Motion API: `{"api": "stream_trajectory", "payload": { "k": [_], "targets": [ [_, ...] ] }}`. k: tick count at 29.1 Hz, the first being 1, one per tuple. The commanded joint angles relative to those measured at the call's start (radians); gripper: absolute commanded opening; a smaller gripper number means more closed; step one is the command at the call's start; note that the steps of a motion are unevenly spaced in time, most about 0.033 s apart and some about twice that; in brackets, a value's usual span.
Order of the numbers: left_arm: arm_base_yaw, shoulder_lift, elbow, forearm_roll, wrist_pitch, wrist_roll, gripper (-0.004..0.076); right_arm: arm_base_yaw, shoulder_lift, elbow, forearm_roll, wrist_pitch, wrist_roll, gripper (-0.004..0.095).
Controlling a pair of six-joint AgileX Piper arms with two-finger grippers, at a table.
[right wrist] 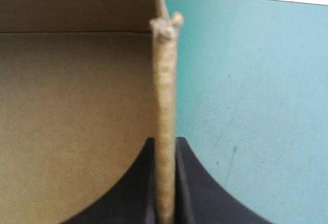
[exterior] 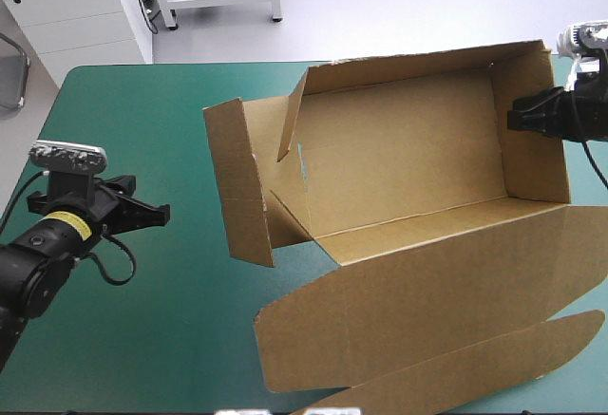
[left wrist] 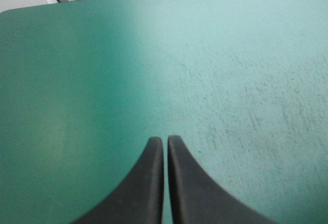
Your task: Fold the box
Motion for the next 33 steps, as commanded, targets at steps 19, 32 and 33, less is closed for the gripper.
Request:
{"api": "stream_trajectory", "payload": {
  "k": [19, 32, 33],
  "targets": [
    [0.599, 0.372, -0.002, -1.514, 0.421, 1.263, 0.0020, -0.008, -0.030, -0.022, 0.095, 0.009, -0.003, -0.0020],
    [0.563, 0.494, -0.001, -1.772, 0.618, 1.337, 0.0204, -0.008, -0.030, -0.022, 0.106, 0.009, -0.006, -0.0020],
    [0.552, 0.494, -0.001, -1.772, 0.618, 1.337, 0.0265, -0.008, -0.030, -0.022, 0.106, 0.009, -0.006, -0.0020]
  ]
}}
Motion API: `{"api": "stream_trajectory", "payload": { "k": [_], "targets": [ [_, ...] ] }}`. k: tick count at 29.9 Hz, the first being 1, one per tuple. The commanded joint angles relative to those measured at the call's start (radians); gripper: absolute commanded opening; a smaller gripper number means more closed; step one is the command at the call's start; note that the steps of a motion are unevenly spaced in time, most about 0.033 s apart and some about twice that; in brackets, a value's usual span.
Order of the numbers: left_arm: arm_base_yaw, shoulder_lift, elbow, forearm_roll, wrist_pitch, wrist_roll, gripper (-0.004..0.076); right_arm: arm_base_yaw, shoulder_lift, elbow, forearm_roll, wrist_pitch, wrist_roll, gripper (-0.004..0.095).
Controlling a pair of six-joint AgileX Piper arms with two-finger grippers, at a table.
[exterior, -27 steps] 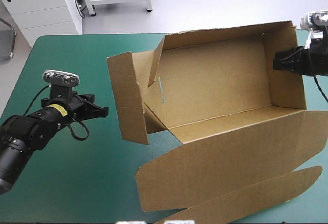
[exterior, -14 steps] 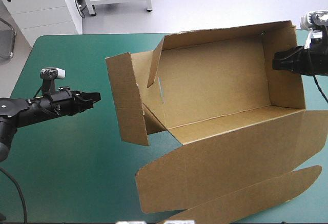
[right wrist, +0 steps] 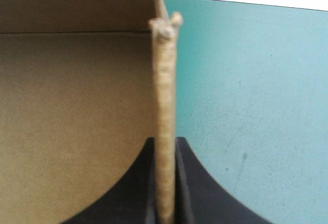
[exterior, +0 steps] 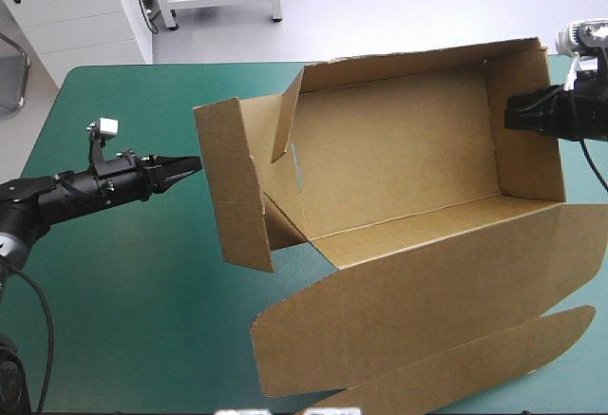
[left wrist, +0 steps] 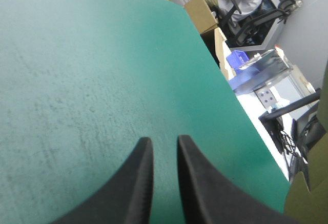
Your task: Fold the box
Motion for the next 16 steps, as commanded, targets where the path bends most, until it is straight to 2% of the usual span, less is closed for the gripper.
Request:
{"api": "stream_trajectory", "payload": {
  "k": [1, 4, 6, 16],
  "targets": [
    [-0.046, -0.029, -0.022, -0.102, 0.120, 0.015, 0.0353, -0.007, -0.030, -0.023, 0.070, 0.009, 0.005, -0.0020],
    [-0.083, -0.029, -0.022, -0.096, 0.120, 0.015, 0.0616, -0.007, -0.030, -0.023, 0.070, 0.007, 0.005, -0.0020],
    [-0.100, -0.031, -0.022, -0.083, 0.120, 0.015, 0.0736, -0.007, -0.030, -0.023, 0.070, 0.007, 0.005, -0.0020],
    [-0.159, -0.033, -0.022, -0.087, 0.120, 0.012, 0.0734, -0.007, -0.028, -0.023, 0.061, -0.035, 0.025, -0.0016]
  ]
}}
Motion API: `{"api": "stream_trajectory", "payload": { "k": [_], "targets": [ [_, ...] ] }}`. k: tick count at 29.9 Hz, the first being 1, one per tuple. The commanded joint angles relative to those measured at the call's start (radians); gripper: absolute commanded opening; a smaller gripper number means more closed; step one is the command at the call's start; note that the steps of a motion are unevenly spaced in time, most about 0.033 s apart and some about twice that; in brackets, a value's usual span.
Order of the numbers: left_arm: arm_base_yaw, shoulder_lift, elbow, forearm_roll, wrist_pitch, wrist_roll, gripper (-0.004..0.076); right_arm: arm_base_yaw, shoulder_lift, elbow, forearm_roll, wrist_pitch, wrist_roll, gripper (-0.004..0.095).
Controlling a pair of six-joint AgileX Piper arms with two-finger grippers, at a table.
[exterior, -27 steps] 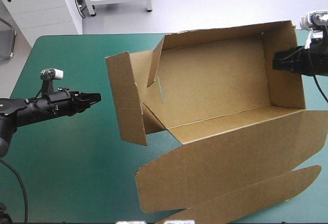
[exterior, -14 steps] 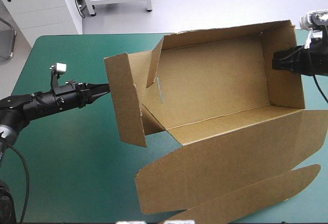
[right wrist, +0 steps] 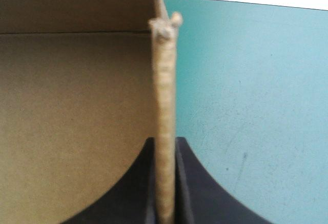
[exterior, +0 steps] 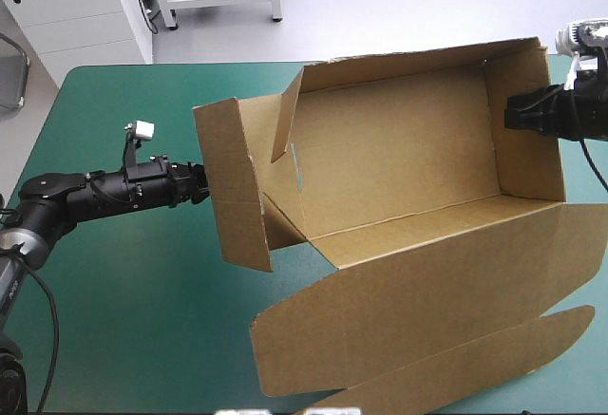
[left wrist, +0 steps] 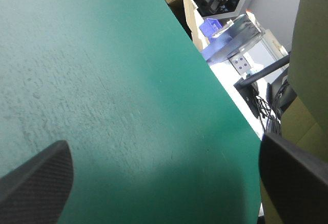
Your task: Fold the box
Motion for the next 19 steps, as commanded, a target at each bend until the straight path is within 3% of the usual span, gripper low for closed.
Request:
{"api": "stream_trajectory", "payload": {
  "k": [1, 9, 19],
  "targets": [
    [-0.020, -0.033, -0.022, -0.092, 0.114, -0.002, 0.0734, -0.007, -0.028, -0.023, 0.061, -0.036, 0.022, -0.0014],
    [-0.024, -0.104, -0.022, -0.130, 0.114, -0.013, 0.0734, 0.111, -0.028, -0.023, -0.103, -0.134, 0.128, -0.0013],
    [-0.024, -0.222, -0.022, -0.167, 0.114, -0.042, 0.0734, 0.248, 0.023, -0.023, -0.177, -0.217, 0.211, -0.0012]
  ]
}}
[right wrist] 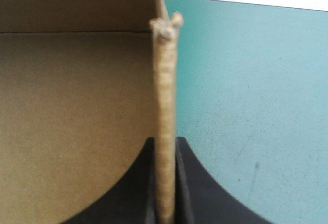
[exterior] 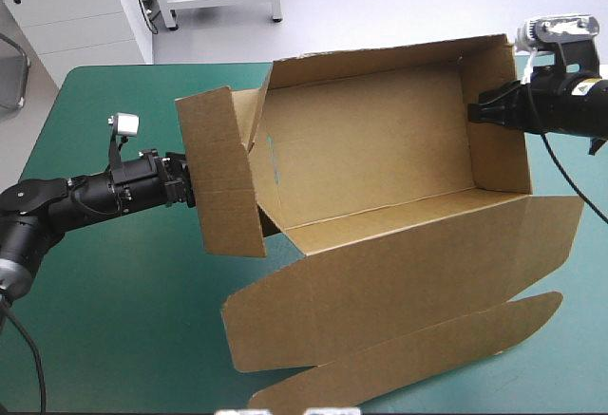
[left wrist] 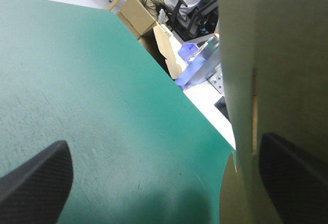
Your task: Fold the box
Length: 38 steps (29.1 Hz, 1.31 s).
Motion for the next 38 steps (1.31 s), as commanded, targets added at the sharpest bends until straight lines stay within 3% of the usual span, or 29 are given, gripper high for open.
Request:
{"api": "stream_trajectory", "payload": {
  "k": [1, 11, 20, 30, 36, 38],
  "targets": [
    [-0.005, -0.052, -0.022, -0.090, 0.108, -0.013, 0.0734, 0.045, 0.002, -0.023, -0.008, -0.104, 0.042, -0.0012],
    [-0.037, -0.068, -0.030, -0.143, 0.106, -0.009, 0.0734, 0.190, 0.048, -0.023, -0.123, -0.230, 0.123, -0.0012],
    [-0.064, -0.066, -0.087, -0.134, 0.107, -0.008, 0.0734, 0.287, 0.071, -0.023, -0.149, -0.313, 0.164, -0.0012],
    [-0.082, -0.066, -0.133, -0.109, 0.090, -0.020, 0.0733, 0.350, 0.088, -0.023, -0.314, -0.370, 0.302, -0.0012],
    [-0.168, -0.066, -0.142, 0.005, -0.109, -0.071, 0.0726, 0.350, 0.093, -0.023, -0.334, -0.413, 0.341, -0.0012],
    [-0.244, -0.066, -0.180, 0.125, -0.238, -0.132, 0.0726, 0.350, 0.097, -0.023, -0.368, -0.414, 0.373, -0.0012]
  ]
}}
